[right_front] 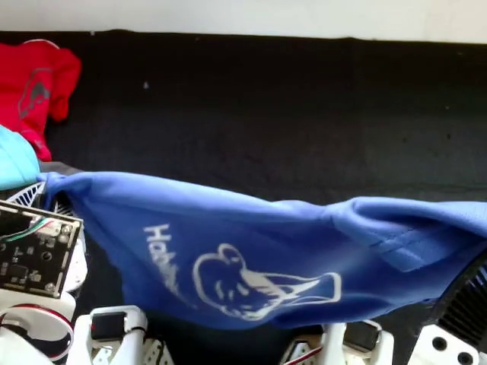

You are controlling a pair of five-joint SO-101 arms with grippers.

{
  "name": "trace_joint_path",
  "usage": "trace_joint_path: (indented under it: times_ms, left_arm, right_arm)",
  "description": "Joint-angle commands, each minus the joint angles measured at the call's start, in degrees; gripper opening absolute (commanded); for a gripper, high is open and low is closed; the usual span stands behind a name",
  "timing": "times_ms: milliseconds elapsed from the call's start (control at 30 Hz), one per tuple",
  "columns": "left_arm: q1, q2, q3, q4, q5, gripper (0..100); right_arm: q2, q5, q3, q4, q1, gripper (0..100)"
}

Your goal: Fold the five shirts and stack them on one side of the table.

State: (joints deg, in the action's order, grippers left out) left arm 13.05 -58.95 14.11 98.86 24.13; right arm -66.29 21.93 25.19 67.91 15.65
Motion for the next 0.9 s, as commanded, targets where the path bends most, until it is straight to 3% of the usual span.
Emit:
trace_joint_path:
  times_ms: [0, 433, 533, 733, 867]
  left_arm:
    - [0.48, -0.04, -0.22, 0.0, -0.53, 1]
    - [0.57, -12.62, -0.31, 0.0, -0.18, 1]
    - [3.56, -13.67, -0.57, -0.35, -0.18, 1]
    - [6.73, -13.49, -1.8, -4.84, -0.18, 1]
    - [6.73, -11.74, -12.79, -10.64, -0.18, 1]
  right_arm:
    - [2.24, 0.44, -0.13, -1.19, 0.75, 0.5]
    - [-2.59, 0.62, 0.04, -1.01, 0.75, 0.5]
    - [-3.03, 0.62, 0.04, -1.19, 0.75, 0.5]
    - [-1.27, 0.35, -1.98, -1.27, 0.57, 0.5]
    - [4.09, 0.18, -11.3, -2.33, 0.4, 0.5]
